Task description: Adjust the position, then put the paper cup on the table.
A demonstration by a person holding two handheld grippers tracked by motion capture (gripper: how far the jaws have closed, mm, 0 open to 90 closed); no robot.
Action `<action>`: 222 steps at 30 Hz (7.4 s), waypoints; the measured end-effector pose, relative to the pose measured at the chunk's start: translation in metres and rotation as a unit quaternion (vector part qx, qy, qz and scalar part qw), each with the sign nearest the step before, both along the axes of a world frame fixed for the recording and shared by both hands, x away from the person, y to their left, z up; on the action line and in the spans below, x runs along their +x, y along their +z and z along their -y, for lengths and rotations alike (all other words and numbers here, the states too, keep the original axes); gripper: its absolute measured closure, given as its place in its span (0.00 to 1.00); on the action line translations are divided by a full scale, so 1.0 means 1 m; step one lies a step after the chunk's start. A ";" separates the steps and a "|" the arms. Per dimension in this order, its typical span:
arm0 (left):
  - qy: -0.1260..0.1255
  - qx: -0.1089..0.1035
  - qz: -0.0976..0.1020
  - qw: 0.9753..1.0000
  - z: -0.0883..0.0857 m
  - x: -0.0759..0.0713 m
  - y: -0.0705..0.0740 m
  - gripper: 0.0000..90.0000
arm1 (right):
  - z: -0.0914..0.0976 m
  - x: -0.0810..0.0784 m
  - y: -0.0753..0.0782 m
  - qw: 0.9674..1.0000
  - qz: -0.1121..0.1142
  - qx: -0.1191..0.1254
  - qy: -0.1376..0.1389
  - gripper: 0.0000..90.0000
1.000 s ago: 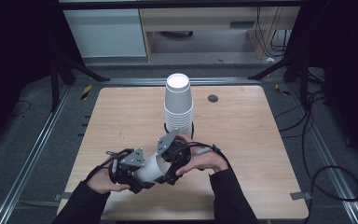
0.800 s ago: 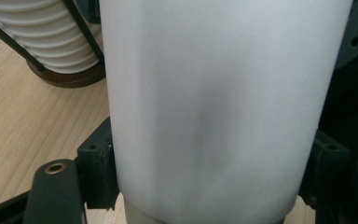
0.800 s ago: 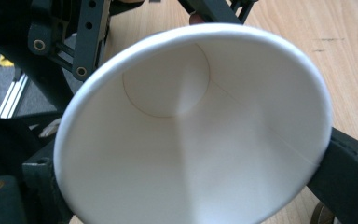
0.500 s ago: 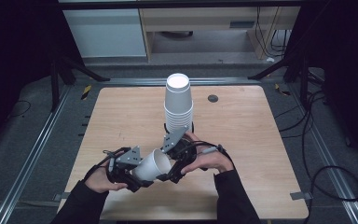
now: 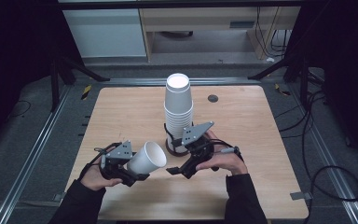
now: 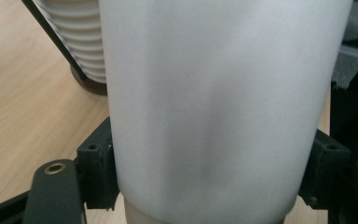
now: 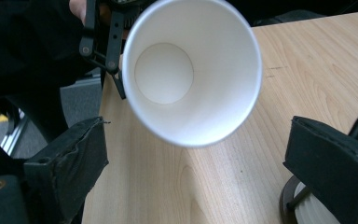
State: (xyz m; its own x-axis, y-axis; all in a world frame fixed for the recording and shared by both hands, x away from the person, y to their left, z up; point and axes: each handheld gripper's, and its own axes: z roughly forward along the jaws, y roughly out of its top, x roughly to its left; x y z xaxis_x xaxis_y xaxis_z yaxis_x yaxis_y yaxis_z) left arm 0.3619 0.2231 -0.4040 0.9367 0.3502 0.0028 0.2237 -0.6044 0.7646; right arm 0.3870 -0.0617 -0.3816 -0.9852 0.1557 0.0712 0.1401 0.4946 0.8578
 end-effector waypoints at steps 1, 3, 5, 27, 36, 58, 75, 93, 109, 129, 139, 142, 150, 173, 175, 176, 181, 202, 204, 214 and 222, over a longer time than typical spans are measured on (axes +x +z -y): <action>0.004 -0.010 0.002 1.000 -0.001 0.000 0.001 0.26 | 0.001 0.000 -0.001 1.000 0.000 0.004 -0.004 0.06; 0.009 -0.029 0.002 1.000 -0.002 0.000 0.003 0.26 | 0.003 -0.001 -0.005 1.000 -0.004 0.015 -0.011 0.06; 0.012 -0.039 0.002 0.999 -0.002 0.000 0.004 0.26 | 0.004 -0.001 -0.008 0.999 -0.009 0.027 -0.017 0.06; -0.006 -0.036 0.015 0.999 0.024 -0.008 -0.002 0.26 | -0.008 -0.002 -0.026 0.993 -0.053 0.103 -0.019 0.06; -0.011 -0.038 0.018 0.999 0.029 -0.010 -0.004 0.26 | -0.017 -0.003 -0.030 0.992 -0.057 0.112 -0.019 0.06; -0.018 -0.027 0.016 0.999 0.033 -0.010 -0.005 0.25 | -0.021 -0.003 -0.033 0.991 -0.070 0.116 -0.013 0.10; -0.015 -0.027 -0.001 1.000 0.030 -0.008 -0.004 0.15 | -0.021 0.000 -0.021 0.996 -0.045 0.081 -0.011 0.11; -0.025 -0.003 -0.013 1.000 0.034 -0.007 -0.009 0.16 | -0.041 0.000 -0.015 0.999 -0.025 0.012 0.023 0.11; -0.002 0.012 -0.019 1.000 0.021 -0.001 -0.012 0.13 | -0.022 0.003 -0.008 1.000 -0.008 0.010 -0.011 0.11; 0.102 0.016 -0.020 0.994 -0.005 0.017 -0.025 0.12 | 0.045 0.001 -0.003 0.992 -0.004 -0.015 -0.122 0.11; 0.129 0.017 -0.024 0.991 -0.009 0.019 -0.030 0.13 | 0.080 -0.001 0.001 0.982 -0.003 -0.021 -0.188 0.11; 0.137 0.018 -0.026 0.990 -0.010 0.021 -0.033 0.13 | 0.091 0.000 0.001 0.976 -0.006 -0.025 -0.216 0.11; 0.169 0.015 -0.030 0.985 -0.016 0.026 -0.036 0.13 | 0.121 0.004 -0.005 0.958 -0.018 -0.029 -0.286 0.11; 0.194 0.020 -0.036 0.980 -0.023 0.033 -0.040 0.13 | 0.169 0.024 -0.023 0.905 -0.026 -0.081 -0.417 0.11; 0.196 0.018 -0.037 0.980 -0.024 0.034 -0.040 0.13 | 0.171 0.027 -0.024 0.898 -0.030 -0.088 -0.430 0.10; 0.198 0.017 -0.037 0.979 -0.025 0.034 -0.040 0.13 | 0.172 0.028 -0.025 0.894 -0.031 -0.095 -0.437 0.10; 0.200 0.019 -0.038 0.979 -0.026 0.035 -0.041 0.13 | 0.175 0.034 -0.028 0.883 -0.030 -0.113 -0.455 0.11; 0.210 0.020 -0.037 0.977 -0.031 0.037 -0.041 0.13 | 0.188 0.079 -0.037 0.852 -0.066 -0.175 -0.490 0.10; 0.211 0.022 -0.037 0.977 -0.031 0.037 -0.042 0.13 | 0.190 0.081 -0.040 0.848 -0.069 -0.186 -0.491 0.10; 0.210 0.023 -0.040 0.977 -0.031 0.037 -0.043 0.13 | 0.194 0.086 -0.050 0.842 -0.087 -0.200 -0.494 0.10; 0.213 0.022 -0.040 0.976 -0.033 0.038 -0.043 0.13 | 0.196 0.087 -0.054 0.839 -0.097 -0.210 -0.493 0.10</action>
